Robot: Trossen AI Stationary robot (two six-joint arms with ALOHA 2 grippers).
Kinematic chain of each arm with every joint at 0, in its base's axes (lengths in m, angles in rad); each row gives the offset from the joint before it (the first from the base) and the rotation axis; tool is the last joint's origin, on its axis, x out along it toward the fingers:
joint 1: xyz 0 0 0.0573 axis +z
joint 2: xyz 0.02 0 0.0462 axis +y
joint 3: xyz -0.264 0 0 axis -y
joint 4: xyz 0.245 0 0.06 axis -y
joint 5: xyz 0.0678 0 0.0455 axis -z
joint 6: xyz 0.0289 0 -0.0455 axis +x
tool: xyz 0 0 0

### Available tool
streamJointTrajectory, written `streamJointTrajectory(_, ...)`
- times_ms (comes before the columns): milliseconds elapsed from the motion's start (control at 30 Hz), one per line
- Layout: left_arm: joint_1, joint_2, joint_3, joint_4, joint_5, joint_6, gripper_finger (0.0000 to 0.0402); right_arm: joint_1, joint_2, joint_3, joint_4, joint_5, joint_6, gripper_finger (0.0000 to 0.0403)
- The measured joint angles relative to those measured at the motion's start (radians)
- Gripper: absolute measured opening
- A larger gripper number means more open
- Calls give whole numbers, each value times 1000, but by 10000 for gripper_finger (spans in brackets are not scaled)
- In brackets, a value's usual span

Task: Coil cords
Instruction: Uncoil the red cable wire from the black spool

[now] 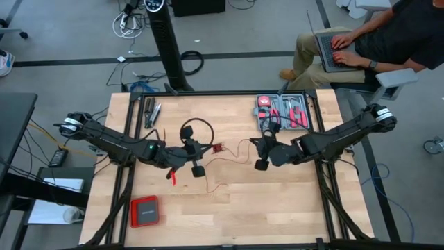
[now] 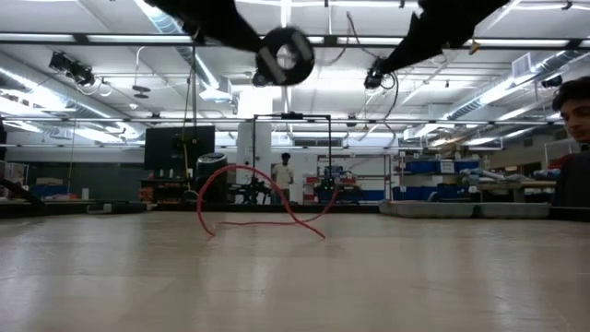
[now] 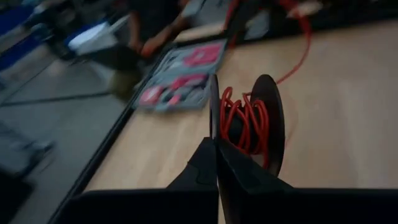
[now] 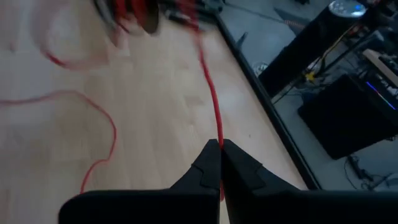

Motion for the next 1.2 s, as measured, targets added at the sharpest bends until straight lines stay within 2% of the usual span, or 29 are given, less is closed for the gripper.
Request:
streamJointTrajectory(100,11,0,0,-70,-69,-21,0,20,-17,0,58,1,-25,0)
streamJointTrajectory(300,31,0,0,-104,-191,3,0,66,1,0,292,-27,-178,0)
streamJointTrajectory(467,44,0,0,-105,-327,32,0,80,31,0,456,-123,-248,0)
streamJointTrajectory(633,58,0,0,-30,-426,35,0,79,92,0,520,-187,-266,0)
streamJointTrajectory(967,57,0,0,420,-388,249,0,31,235,-1,571,-288,-255,0)
streamJointTrajectory(1100,55,0,0,528,-254,267,0,12,245,-1,486,-289,-227,0)
streamJointTrajectory(1200,50,0,0,558,-124,249,0,-5,242,-1,386,-246,-191,0)
